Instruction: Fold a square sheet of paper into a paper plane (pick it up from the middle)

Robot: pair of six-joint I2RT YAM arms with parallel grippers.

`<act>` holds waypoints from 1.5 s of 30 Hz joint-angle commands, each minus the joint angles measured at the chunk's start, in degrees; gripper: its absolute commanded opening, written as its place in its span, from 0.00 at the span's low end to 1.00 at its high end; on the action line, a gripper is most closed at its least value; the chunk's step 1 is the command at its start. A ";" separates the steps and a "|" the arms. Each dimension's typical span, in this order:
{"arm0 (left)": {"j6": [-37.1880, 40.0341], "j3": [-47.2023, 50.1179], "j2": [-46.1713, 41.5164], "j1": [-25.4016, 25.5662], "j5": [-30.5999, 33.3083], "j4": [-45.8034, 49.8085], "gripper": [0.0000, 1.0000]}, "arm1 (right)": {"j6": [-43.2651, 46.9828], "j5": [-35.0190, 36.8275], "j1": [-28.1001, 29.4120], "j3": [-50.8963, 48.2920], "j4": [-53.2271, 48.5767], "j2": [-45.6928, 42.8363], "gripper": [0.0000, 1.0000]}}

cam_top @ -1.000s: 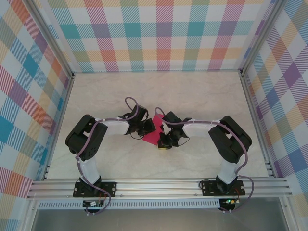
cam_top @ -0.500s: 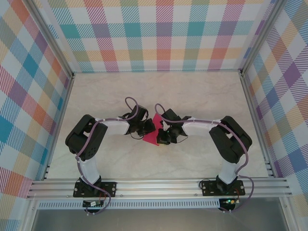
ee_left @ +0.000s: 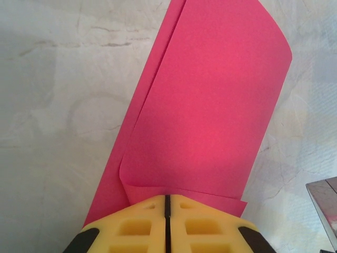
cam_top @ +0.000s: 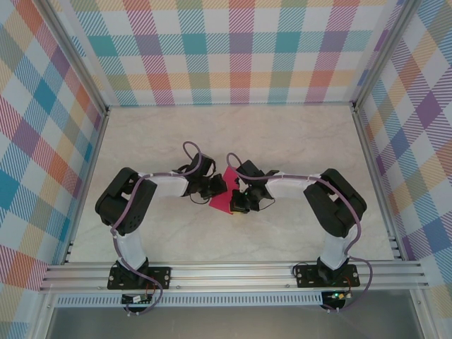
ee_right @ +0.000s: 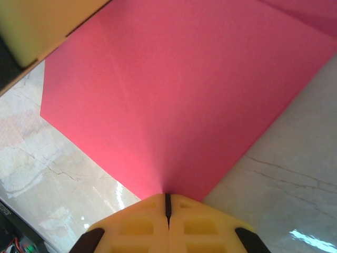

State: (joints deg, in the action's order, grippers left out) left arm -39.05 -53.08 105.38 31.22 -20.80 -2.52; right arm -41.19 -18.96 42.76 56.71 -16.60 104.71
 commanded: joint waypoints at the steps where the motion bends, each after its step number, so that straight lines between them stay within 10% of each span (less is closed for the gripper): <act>1: 4.66 -0.74 3.17 -3.22 2.57 3.86 0.09 | -0.07 3.71 0.44 -3.13 -7.68 4.90 0.04; 23: 11.71 -5.61 -1.03 -8.37 1.37 4.95 0.13 | -0.49 2.16 0.46 -3.01 -6.08 3.58 0.04; 35: 2.39 8.68 -17.00 -8.05 0.76 1.08 0.42 | 1.69 9.58 0.17 8.82 -5.41 -5.05 0.28; 45: -3.19 13.87 -18.91 -5.88 -3.36 -3.58 0.53 | 3.36 11.49 -2.48 12.64 -7.35 1.03 0.29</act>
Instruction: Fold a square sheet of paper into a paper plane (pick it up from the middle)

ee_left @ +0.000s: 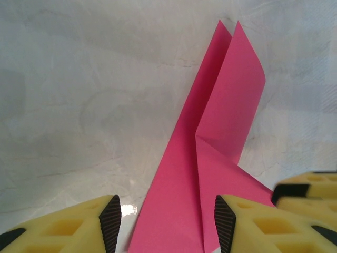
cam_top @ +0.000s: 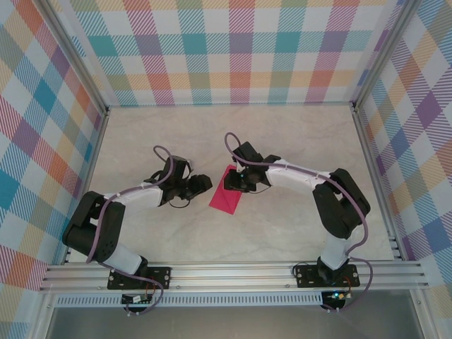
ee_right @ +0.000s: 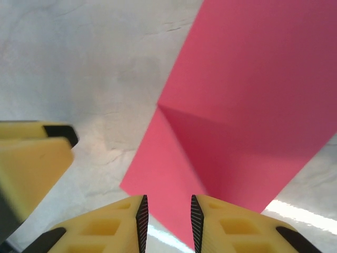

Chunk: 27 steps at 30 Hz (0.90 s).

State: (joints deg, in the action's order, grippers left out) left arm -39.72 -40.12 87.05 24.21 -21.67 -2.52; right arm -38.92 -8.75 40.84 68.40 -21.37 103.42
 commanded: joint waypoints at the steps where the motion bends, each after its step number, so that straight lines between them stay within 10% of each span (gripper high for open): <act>1: -2.97 1.00 -0.07 1.40 -2.82 -4.39 0.53 | 0.96 1.37 -0.71 0.73 -2.55 2.74 0.29; 27: 1.13 -4.85 14.54 5.15 -10.25 -13.04 0.40 | -2.64 -2.38 -4.43 -7.87 4.50 4.12 0.17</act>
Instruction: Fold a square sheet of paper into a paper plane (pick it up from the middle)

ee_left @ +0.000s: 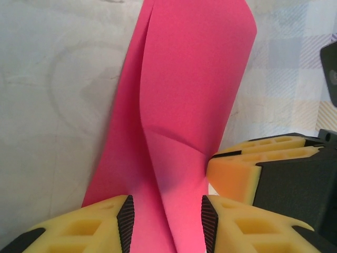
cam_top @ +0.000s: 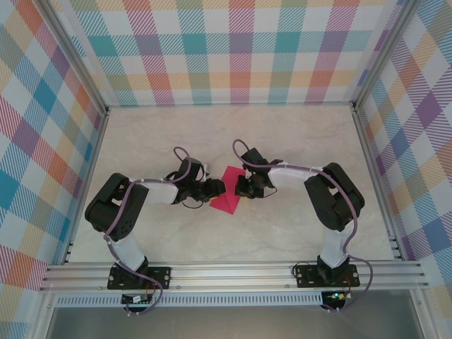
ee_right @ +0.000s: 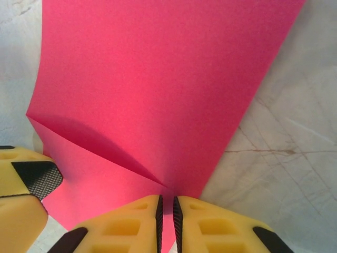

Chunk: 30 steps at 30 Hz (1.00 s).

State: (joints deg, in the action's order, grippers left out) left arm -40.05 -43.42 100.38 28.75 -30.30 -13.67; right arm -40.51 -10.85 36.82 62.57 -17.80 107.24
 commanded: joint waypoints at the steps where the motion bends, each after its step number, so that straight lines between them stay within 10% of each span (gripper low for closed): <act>1: 1.34 -1.71 1.40 0.60 -1.60 -1.84 0.40 | -1.21 -0.54 -0.52 -2.34 1.27 0.21 0.17; 30: 2.53 -3.14 3.76 0.95 -3.22 -4.49 0.34 | -2.10 -3.19 -1.91 -4.20 3.77 -0.25 0.16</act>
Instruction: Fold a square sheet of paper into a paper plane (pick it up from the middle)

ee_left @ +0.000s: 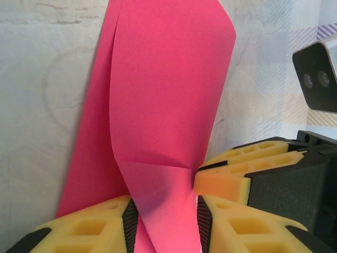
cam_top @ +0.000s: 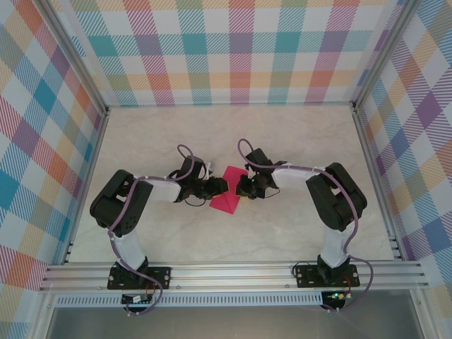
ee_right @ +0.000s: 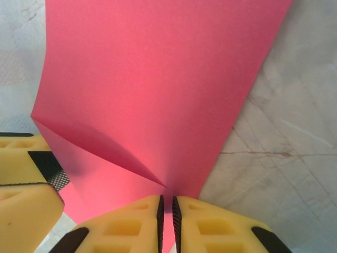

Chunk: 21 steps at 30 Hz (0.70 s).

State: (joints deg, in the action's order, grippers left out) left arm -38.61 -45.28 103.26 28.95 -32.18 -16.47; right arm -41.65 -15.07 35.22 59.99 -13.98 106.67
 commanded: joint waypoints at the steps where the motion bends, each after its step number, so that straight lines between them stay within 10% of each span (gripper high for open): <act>1: 1.21 -1.22 0.94 0.76 -1.39 -1.94 0.32 | -1.06 0.77 -0.34 -1.71 0.16 0.29 0.16; 10: 5.42 -1.60 -0.16 0.85 1.50 -0.04 0.08 | -1.33 0.31 -1.76 -2.58 0.91 -6.53 0.22; 21: 15.34 -6.22 -16.16 2.20 19.29 26.35 0.04 | 1.01 16.64 -3.14 -4.68 -11.05 -22.83 0.60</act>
State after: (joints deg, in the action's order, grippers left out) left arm -28.16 -48.51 92.49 29.85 -21.21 -1.21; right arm -41.85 -4.69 32.12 56.25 -19.27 86.26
